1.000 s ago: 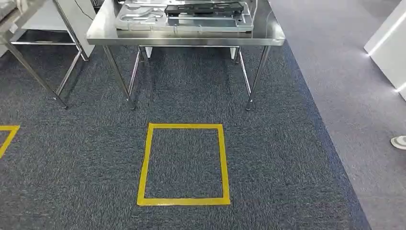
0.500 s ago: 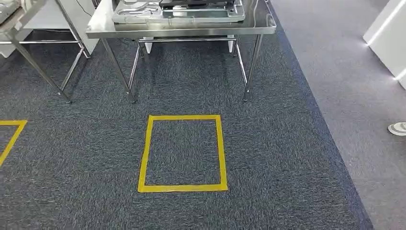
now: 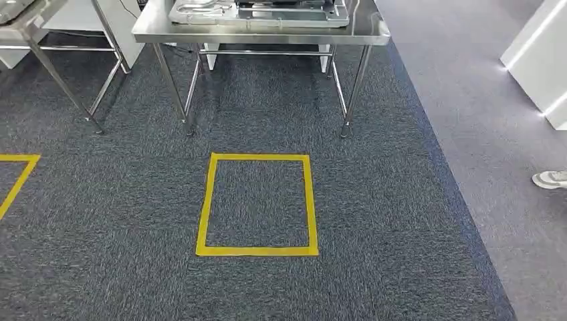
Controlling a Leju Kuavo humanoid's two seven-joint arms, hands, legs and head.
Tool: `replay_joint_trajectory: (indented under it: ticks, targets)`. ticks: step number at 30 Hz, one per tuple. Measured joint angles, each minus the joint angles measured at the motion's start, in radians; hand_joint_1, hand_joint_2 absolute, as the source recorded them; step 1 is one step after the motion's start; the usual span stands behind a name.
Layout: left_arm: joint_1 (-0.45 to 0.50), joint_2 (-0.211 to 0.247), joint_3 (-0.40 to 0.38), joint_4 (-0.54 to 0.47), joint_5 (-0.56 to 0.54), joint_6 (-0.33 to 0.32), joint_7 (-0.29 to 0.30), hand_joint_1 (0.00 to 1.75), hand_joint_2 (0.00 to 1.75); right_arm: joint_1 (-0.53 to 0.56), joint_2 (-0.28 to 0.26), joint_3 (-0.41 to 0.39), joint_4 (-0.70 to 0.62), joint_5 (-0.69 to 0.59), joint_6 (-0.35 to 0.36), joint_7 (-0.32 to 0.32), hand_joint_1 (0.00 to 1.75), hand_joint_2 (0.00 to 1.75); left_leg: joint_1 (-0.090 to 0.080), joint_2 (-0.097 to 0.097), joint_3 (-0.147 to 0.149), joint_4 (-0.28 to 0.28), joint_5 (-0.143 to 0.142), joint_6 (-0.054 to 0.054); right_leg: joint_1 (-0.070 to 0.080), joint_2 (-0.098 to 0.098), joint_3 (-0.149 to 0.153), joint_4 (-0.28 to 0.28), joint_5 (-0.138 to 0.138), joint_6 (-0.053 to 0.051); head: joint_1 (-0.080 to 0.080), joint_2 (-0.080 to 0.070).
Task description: Take the parts from the cabinet and place them on the table.
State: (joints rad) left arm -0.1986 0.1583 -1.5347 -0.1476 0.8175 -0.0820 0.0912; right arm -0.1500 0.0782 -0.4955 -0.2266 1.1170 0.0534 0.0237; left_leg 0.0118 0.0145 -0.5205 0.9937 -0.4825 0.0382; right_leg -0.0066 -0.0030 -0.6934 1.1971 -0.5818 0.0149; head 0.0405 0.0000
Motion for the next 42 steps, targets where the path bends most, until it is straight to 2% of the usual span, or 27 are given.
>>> replay_joint_trajectory:
  ticks: [1,3,4,6,7,8,9,11,12,14,16,17,18,20,21,23,24,27,29,31,32,33,34,36,38,39,42]
  targets:
    - [0.001,0.000,0.000,0.000,0.000,0.000,0.000,0.00,0.00,0.000,0.000,0.000,0.000,0.000,0.000,0.000,0.00,0.00,-0.002,0.000,-0.015,0.002,0.012,0.000,-0.001,0.000,-0.017,0.075,-0.037,0.003,0.000,0.000]
    - [0.001,0.000,0.000,0.000,0.000,0.000,0.000,0.00,0.00,0.000,0.000,0.000,0.000,0.000,0.002,-0.002,0.00,0.00,-0.004,0.001,-0.046,0.006,0.031,-0.001,-0.001,0.000,-0.004,0.121,-0.014,0.004,0.000,0.000]
    - [0.001,0.000,0.000,0.000,0.000,0.000,0.000,0.00,0.00,0.000,0.000,0.000,0.000,0.000,0.002,-0.003,0.00,0.00,-0.006,0.001,-0.060,0.008,0.040,-0.003,-0.001,0.000,0.029,0.086,0.022,0.001,0.000,0.000]
    - [0.001,0.000,0.000,0.000,0.000,0.000,0.000,0.00,0.00,-0.002,0.000,0.000,0.000,-0.001,0.002,-0.003,0.00,0.00,-0.009,-0.001,-0.081,0.011,0.057,-0.006,0.005,0.001,0.146,-0.073,0.074,-0.016,0.000,0.000]
    - [0.001,-0.004,0.000,0.000,0.000,0.000,0.000,0.00,0.00,-0.004,-0.006,0.000,-0.001,-0.002,0.003,-0.004,0.00,0.00,-0.008,-0.001,-0.084,0.013,0.064,-0.009,0.011,0.001,0.216,-0.164,0.055,-0.032,0.000,0.000]
    - [0.001,-0.005,0.000,0.000,0.000,0.000,0.000,0.00,0.00,-0.006,-0.008,0.000,-0.001,-0.003,0.003,-0.005,0.00,0.00,-0.013,-0.001,-0.088,0.014,0.069,-0.015,0.013,-0.002,0.249,-0.228,0.040,-0.038,0.000,0.000]
    - [0.000,-0.005,0.000,0.000,0.000,0.000,0.000,0.00,0.00,-0.007,-0.008,0.000,-0.001,-0.003,0.007,-0.006,0.00,0.00,-0.009,0.002,-0.088,0.010,0.080,-0.023,0.016,0.000,0.243,-0.229,0.043,-0.033,0.000,0.000]
    - [0.000,-0.005,0.000,0.000,0.001,0.000,0.000,0.00,0.00,-0.007,-0.008,0.000,-0.001,-0.004,0.013,-0.009,0.00,0.00,-0.004,0.002,-0.091,0.003,0.099,-0.035,0.021,0.001,0.235,-0.232,0.058,-0.042,0.000,0.000]
    - [0.000,-0.004,0.000,0.000,0.001,0.000,0.000,0.00,0.00,-0.005,-0.008,0.000,0.000,-0.004,0.016,-0.011,0.00,0.00,-0.007,-0.001,-0.096,0.011,0.091,-0.041,0.006,-0.002,0.231,-0.248,0.076,-0.049,0.000,0.000]
    - [0.003,-0.004,0.000,0.000,0.006,0.000,0.000,0.00,0.00,-0.005,-0.008,0.000,0.000,-0.007,0.016,-0.021,0.00,0.00,-0.002,-0.007,-0.118,0.077,-0.012,-0.050,0.007,-0.009,0.207,-0.248,0.097,-0.063,0.000,0.000]
    - [0.005,-0.002,0.000,0.000,0.011,0.005,0.000,0.00,0.00,-0.005,-0.007,0.000,0.000,-0.018,0.004,-0.044,0.00,0.00,0.001,-0.007,-0.154,0.232,-0.124,-0.060,0.008,-0.008,0.171,-0.239,0.119,-0.063,0.000,0.000]
    - [0.005,-0.002,0.000,0.000,0.012,0.007,-0.002,0.00,0.00,-0.004,-0.007,0.000,0.000,-0.019,-0.003,-0.052,0.00,0.00,0.002,-0.007,-0.163,0.290,-0.137,-0.064,0.007,-0.009,0.151,-0.232,0.129,-0.061,0.000,0.000]
    - [0.007,-0.002,0.000,0.000,0.015,0.008,-0.002,0.00,0.00,-0.002,-0.006,0.000,0.000,-0.021,-0.008,-0.058,0.00,0.00,0.003,-0.007,-0.155,0.315,-0.114,-0.067,0.005,-0.009,0.130,-0.224,0.138,-0.058,0.000,0.000]
    - [0.010,-0.001,0.000,0.000,0.020,0.009,-0.003,0.00,0.00,0.000,-0.004,0.000,0.000,-0.021,-0.023,-0.064,0.00,0.00,0.008,-0.006,-0.092,0.258,-0.033,-0.074,0.000,-0.010,0.091,-0.204,0.153,-0.049,0.000,0.000]
    - [0.010,0.000,0.000,0.000,0.022,0.010,-0.003,0.00,0.00,0.000,-0.004,0.001,0.000,-0.020,-0.035,-0.067,0.00,0.00,0.012,-0.006,-0.033,0.182,-0.012,-0.078,-0.002,-0.010,0.070,-0.191,0.158,-0.043,0.000,0.000]
    - [0.007,0.001,0.000,0.000,0.030,0.013,-0.006,0.00,0.00,0.000,-0.003,0.007,-0.001,-0.015,-0.070,-0.072,0.00,0.00,0.009,-0.012,0.086,0.004,-0.070,-0.077,0.002,-0.008,0.042,-0.162,0.167,-0.031,-0.001,0.000]
    - [0.010,0.002,0.000,0.000,0.032,0.015,-0.008,0.00,0.00,0.000,-0.003,0.010,-0.001,-0.016,-0.085,-0.076,0.00,0.00,0.008,-0.014,0.074,0.006,-0.077,-0.060,0.003,-0.009,0.042,-0.161,0.176,-0.024,-0.001,0.000]
    - [0.019,0.002,0.000,0.000,0.035,0.015,-0.011,0.00,0.00,0.005,-0.002,0.015,0.000,-0.027,-0.073,-0.077,0.00,0.00,0.008,-0.009,0.058,0.005,-0.054,-0.034,0.001,-0.007,0.036,-0.167,0.201,-0.008,0.000,0.000]
    - [0.016,0.002,0.000,0.000,0.031,0.014,-0.011,0.00,0.00,0.005,-0.003,0.015,0.000,-0.040,-0.046,-0.075,0.00,0.00,0.010,-0.002,0.034,0.004,-0.031,-0.015,-0.006,-0.004,0.013,-0.112,0.100,0.002,0.000,0.000]
    - [0.016,0.003,0.000,0.000,0.029,0.011,-0.010,0.00,0.00,0.007,-0.003,0.015,0.000,-0.047,-0.022,-0.068,0.00,0.00,0.007,-0.002,0.005,0.006,-0.007,-0.011,-0.006,-0.002,-0.024,0.034,-0.017,0.009,0.000,0.000]
    - [0.016,0.003,0.000,0.000,0.027,0.011,-0.010,0.00,0.00,0.007,-0.003,0.015,0.000,-0.050,-0.016,-0.066,0.00,0.00,0.006,-0.002,-0.010,0.007,0.005,-0.010,-0.006,-0.002,-0.036,0.096,-0.038,0.010,0.000,0.000]
    - [0.017,0.003,0.000,0.000,0.027,0.010,-0.009,0.00,0.00,0.007,-0.003,0.015,0.000,-0.053,-0.013,-0.065,0.00,0.00,0.004,-0.002,-0.025,0.009,0.015,-0.011,-0.006,-0.002,-0.036,0.132,-0.029,0.009,0.000,0.000]
    - [0.016,0.002,0.000,0.000,0.027,0.010,-0.008,0.00,0.00,0.007,-0.003,0.015,0.000,-0.055,-0.008,-0.062,0.00,0.00,0.003,-0.001,-0.045,0.011,0.028,-0.012,-0.006,-0.002,-0.013,0.130,0.008,0.007,0.000,0.000]
    - [0.016,0.002,0.000,0.000,0.027,0.010,-0.007,0.00,0.00,0.006,-0.003,0.015,0.000,-0.056,-0.004,-0.060,0.00,0.00,-0.001,-0.002,-0.071,0.014,0.046,-0.015,-0.004,-0.001,0.088,0.011,0.074,-0.006,0.000,0.000]
    - [0.015,-0.001,0.000,0.000,0.027,0.010,-0.006,0.00,0.00,0.001,-0.009,0.015,-0.001,-0.056,-0.004,-0.059,0.00,0.00,-0.006,-0.003,-0.083,0.018,0.061,-0.023,0.010,0.000,0.235,-0.180,0.046,-0.030,0.000,0.000]
    - [0.015,0.000,0.000,0.000,0.027,0.010,-0.006,0.00,0.00,-0.002,-0.010,0.015,-0.001,-0.056,-0.004,-0.059,0.00,0.00,-0.006,-0.002,-0.086,0.017,0.070,-0.030,0.008,-0.002,0.253,-0.228,0.031,-0.031,0.000,0.000]
    - [0.015,0.000,0.000,0.000,0.027,0.010,-0.006,0.00,0.00,-0.002,-0.010,0.015,-0.001,-0.058,0.001,-0.058,0.00,0.00,-0.001,0.000,-0.089,0.007,0.098,-0.050,0.014,0.001,0.235,-0.228,0.054,-0.042,0.000,0.000]
